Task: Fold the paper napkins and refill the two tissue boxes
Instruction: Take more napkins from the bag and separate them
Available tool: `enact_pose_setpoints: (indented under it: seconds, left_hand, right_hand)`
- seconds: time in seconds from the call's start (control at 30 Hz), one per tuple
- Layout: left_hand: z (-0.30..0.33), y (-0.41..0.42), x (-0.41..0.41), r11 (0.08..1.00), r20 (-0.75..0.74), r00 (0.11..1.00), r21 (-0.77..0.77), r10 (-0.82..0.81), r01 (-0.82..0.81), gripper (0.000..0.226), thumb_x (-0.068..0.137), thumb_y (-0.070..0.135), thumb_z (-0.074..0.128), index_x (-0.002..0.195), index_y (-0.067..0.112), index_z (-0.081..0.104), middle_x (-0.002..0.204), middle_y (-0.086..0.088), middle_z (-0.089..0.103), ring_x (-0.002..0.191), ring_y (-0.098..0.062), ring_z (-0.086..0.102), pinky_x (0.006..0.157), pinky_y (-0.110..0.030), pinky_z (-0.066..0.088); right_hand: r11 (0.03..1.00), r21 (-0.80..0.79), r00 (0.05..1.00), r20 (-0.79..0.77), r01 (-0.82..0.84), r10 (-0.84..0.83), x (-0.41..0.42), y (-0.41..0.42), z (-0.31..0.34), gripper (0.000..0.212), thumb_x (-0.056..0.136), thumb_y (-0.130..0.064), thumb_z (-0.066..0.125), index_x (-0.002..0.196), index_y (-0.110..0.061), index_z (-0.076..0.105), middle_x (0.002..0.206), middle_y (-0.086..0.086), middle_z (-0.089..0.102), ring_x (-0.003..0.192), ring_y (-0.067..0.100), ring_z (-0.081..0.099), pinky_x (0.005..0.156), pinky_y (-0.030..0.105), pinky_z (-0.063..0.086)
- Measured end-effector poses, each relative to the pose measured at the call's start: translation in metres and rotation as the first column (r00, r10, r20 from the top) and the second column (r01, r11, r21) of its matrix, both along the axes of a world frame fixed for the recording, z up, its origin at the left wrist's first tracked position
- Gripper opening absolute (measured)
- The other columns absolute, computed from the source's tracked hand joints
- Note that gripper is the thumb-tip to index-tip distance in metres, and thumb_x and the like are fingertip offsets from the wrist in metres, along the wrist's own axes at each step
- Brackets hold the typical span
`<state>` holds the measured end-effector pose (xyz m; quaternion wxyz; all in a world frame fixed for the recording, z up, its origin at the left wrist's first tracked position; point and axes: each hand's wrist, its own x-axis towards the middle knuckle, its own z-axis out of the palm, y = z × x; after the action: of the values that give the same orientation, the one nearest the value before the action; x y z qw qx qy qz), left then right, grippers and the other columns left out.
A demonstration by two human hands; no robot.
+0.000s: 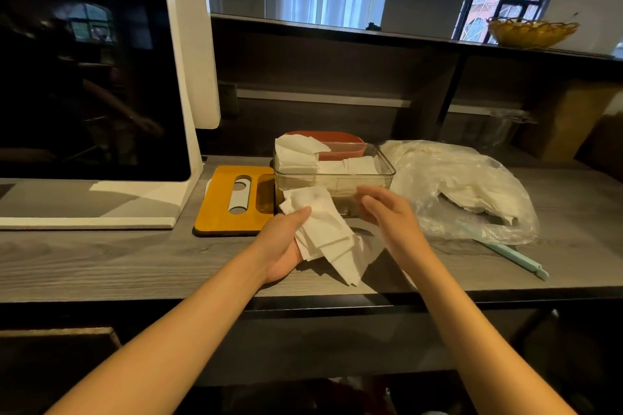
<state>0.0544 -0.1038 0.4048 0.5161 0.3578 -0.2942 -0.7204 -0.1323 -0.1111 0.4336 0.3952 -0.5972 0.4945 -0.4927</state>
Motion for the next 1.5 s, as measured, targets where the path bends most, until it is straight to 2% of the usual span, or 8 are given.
enact_pose_setpoints:
  seconds: [0.13, 0.27, 0.53, 0.7, 0.97, 1.2, 1.37, 1.5]
  left_hand:
    - [0.002, 0.001, 0.003, 1.000, -0.086, 0.996, 0.007, -0.005, 0.006, 0.026, 0.105, 0.031, 0.047, 0.125, 0.021, 0.060, 0.113, -0.011, 0.075, 0.104, -0.029, 0.070, 0.083, -0.048, 0.055]
    - [0.003, 0.003, 0.002, 0.999, -0.049, 0.998, -0.024, -0.037, 0.036, 0.026, 0.101, 0.023, 0.053, 0.126, 0.018, 0.060, 0.118, -0.013, 0.073, 0.104, -0.028, 0.071, 0.085, -0.046, 0.055]
    - [-0.001, 0.001, 0.001, 0.999, 0.034, 0.998, 0.009, 0.046, -0.046, 0.036, 0.101, 0.003, 0.050, 0.136, 0.010, 0.054, 0.117, -0.016, 0.071, 0.101, -0.031, 0.070, 0.080, -0.047, 0.057]
    - [0.004, 0.005, 0.003, 1.000, -0.037, 0.999, 0.005, 0.009, -0.008, 0.026, 0.105, 0.026, 0.048, 0.127, 0.019, 0.061, 0.114, -0.011, 0.074, 0.103, -0.030, 0.070, 0.082, -0.045, 0.055]
    - [0.006, 0.005, 0.002, 0.996, -0.046, 0.996, -0.053, -0.074, 0.072, 0.047, 0.106, 0.044, 0.032, 0.137, 0.019, 0.057, 0.130, -0.013, 0.067, 0.116, -0.032, 0.066, 0.092, -0.045, 0.052]
    - [0.007, 0.008, 0.001, 0.993, 0.042, 0.996, -0.078, -0.083, 0.086, 0.036, 0.105, 0.042, 0.039, 0.129, 0.024, 0.060, 0.120, -0.008, 0.073, 0.111, -0.028, 0.068, 0.093, -0.045, 0.053]
    - [0.007, 0.006, 0.002, 0.995, 0.064, 0.996, -0.069, -0.067, 0.072, 0.046, 0.105, 0.048, 0.032, 0.133, 0.024, 0.060, 0.125, -0.010, 0.070, 0.118, -0.030, 0.064, 0.102, -0.046, 0.048]
    - [0.009, 0.007, 0.002, 0.992, 0.115, 0.989, -0.084, -0.088, 0.098, 0.058, 0.103, 0.060, 0.021, 0.134, 0.030, 0.060, 0.126, -0.007, 0.070, 0.116, -0.028, 0.066, 0.101, -0.045, 0.048]
  right_hand:
    - [0.999, -0.013, 0.834, -0.551, -0.034, 0.021, -0.026, 0.007, -0.003, 0.034, 0.094, -0.030, 0.066, 0.127, -0.023, 0.065, 0.121, -0.014, 0.059, 0.113, 0.005, 0.055, 0.089, 0.021, 0.042]
    - [0.981, 0.128, 0.586, -0.788, -0.149, 0.192, -0.028, 0.008, -0.014, 0.065, 0.084, -0.050, 0.073, 0.140, -0.023, 0.054, 0.137, -0.006, 0.047, 0.125, 0.012, 0.044, 0.104, 0.030, 0.040]
    - [0.998, 0.029, 0.812, -0.580, -0.057, 0.063, -0.040, 0.012, -0.015, 0.011, 0.083, -0.018, 0.076, 0.080, -0.016, 0.066, 0.094, 0.003, 0.070, 0.085, 0.018, 0.064, 0.070, 0.029, 0.048]
    - [0.999, 0.008, 0.992, -0.118, -0.041, 0.042, -0.048, 0.018, 0.018, 0.017, 0.080, 0.000, 0.077, 0.088, -0.012, 0.069, 0.092, 0.004, 0.071, 0.091, 0.024, 0.069, 0.072, 0.029, 0.060]
    - [0.881, -0.029, 0.868, 0.159, -0.472, 0.470, -0.018, 0.024, 0.069, 0.055, 0.074, 0.000, 0.076, 0.123, -0.022, 0.060, 0.102, -0.006, 0.071, 0.093, 0.017, 0.070, 0.066, 0.027, 0.059]
    - [0.908, 0.306, 0.864, -0.326, -0.287, 0.383, 0.011, -0.013, 0.032, 0.041, 0.086, -0.008, 0.074, 0.124, -0.022, 0.063, 0.122, -0.002, 0.054, 0.102, 0.020, 0.063, 0.080, 0.032, 0.061]
    - [0.989, 0.043, 0.936, -0.322, -0.139, 0.146, 0.011, -0.014, 0.026, 0.047, 0.085, -0.013, 0.077, 0.124, -0.034, 0.061, 0.122, -0.005, 0.061, 0.099, 0.011, 0.061, 0.080, 0.024, 0.057]
    - [0.920, 0.013, 0.864, -0.340, -0.391, 0.372, 0.012, -0.008, 0.042, 0.052, 0.088, -0.010, 0.074, 0.127, -0.039, 0.057, 0.123, -0.017, 0.058, 0.099, 0.002, 0.062, 0.083, 0.020, 0.056]
